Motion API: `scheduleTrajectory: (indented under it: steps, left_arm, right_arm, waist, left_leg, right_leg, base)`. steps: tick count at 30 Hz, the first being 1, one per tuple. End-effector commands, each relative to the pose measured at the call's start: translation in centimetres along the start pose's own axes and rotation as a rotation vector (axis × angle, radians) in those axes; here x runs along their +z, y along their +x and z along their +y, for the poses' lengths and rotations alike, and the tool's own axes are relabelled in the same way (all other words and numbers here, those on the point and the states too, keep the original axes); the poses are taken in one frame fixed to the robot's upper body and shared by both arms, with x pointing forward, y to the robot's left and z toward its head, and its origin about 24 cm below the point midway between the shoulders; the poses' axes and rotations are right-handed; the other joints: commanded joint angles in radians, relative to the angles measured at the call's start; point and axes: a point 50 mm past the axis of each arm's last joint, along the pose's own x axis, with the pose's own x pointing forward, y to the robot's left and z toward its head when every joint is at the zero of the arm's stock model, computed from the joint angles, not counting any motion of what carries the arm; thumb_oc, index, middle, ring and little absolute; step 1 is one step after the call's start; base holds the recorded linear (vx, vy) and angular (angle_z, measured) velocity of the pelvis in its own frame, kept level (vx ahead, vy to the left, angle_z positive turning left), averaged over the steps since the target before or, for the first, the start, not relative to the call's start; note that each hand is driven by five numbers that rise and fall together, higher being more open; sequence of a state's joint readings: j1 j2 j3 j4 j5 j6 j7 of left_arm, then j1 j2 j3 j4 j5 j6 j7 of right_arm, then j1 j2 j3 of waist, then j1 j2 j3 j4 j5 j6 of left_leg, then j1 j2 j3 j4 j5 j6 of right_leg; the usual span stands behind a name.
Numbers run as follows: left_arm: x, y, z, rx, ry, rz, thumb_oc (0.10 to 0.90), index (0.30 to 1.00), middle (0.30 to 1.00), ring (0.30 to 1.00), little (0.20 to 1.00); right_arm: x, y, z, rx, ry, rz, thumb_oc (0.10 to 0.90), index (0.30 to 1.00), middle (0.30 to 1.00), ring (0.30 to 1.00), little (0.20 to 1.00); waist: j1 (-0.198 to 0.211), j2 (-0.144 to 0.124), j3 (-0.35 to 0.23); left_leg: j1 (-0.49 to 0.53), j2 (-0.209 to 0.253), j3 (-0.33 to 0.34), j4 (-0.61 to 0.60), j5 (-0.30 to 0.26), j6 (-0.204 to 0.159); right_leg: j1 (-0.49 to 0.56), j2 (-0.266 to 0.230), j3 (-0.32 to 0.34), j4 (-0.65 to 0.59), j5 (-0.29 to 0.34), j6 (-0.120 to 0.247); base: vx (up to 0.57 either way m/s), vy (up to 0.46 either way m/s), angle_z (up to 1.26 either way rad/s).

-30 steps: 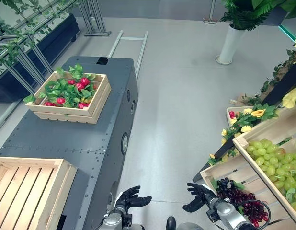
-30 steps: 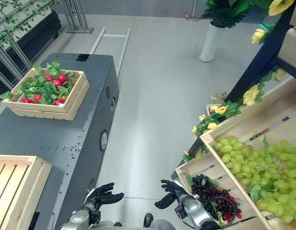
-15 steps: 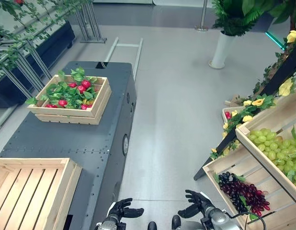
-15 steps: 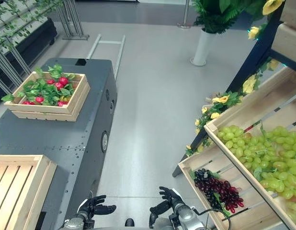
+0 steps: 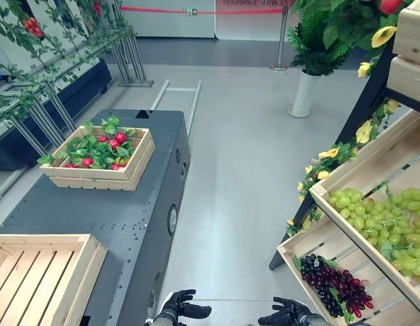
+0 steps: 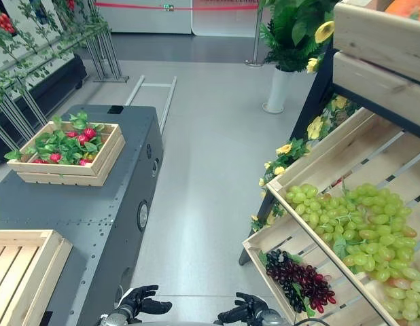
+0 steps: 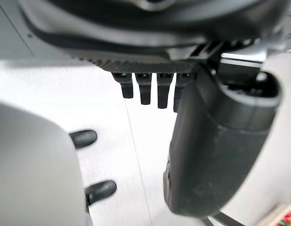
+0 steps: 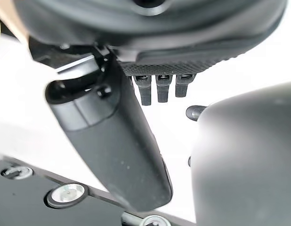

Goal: Pick up the fruits from the basket on one side to the basket on the other side

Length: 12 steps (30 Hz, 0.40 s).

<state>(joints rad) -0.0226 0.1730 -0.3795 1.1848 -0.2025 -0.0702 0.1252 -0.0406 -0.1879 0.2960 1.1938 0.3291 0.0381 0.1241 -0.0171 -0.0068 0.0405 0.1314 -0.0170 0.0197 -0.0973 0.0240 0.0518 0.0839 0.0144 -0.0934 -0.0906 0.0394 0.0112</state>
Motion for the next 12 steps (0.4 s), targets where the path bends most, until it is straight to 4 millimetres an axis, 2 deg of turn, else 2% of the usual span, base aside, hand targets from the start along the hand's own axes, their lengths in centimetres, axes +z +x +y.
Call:
scheduleTrajectory:
  steps: [1, 12]
  left_arm:
    - [-0.04, 0.25, 0.22, 0.032, 0.051, 0.047, 0.800, 0.900, 0.900, 0.900, 0.900]
    - [-0.49, 0.14, -0.07, 0.012, 0.043, 0.051, 0.800, 0.900, 0.900, 0.900, 0.900]
  right_arm:
    - [-0.72, 0.10, 0.32, 0.040, 0.015, 0.058, 0.800, 0.900, 0.900, 0.900, 0.900]
    - [-0.76, 0.19, 0.74, 0.042, 0.005, 0.062, 0.800, 0.900, 0.900, 0.900, 0.900]
  waist:
    - [-0.001, -0.009, 0.002]
    - [0.008, -0.012, -0.002]
  left_leg:
    - [0.001, -0.061, 0.001, 0.010, -0.078, 0.012]
    - [0.010, -0.058, 0.000, 0.010, -0.078, 0.011]
  right_leg:
    - [0.044, 0.022, 0.042, 0.003, -0.044, 0.003]
    - [0.058, 0.022, 0.025, 0.003, -0.051, -0.001]
  base:
    - [0.00, 0.000, 0.00]
    - [0.03, -0.020, 0.02]
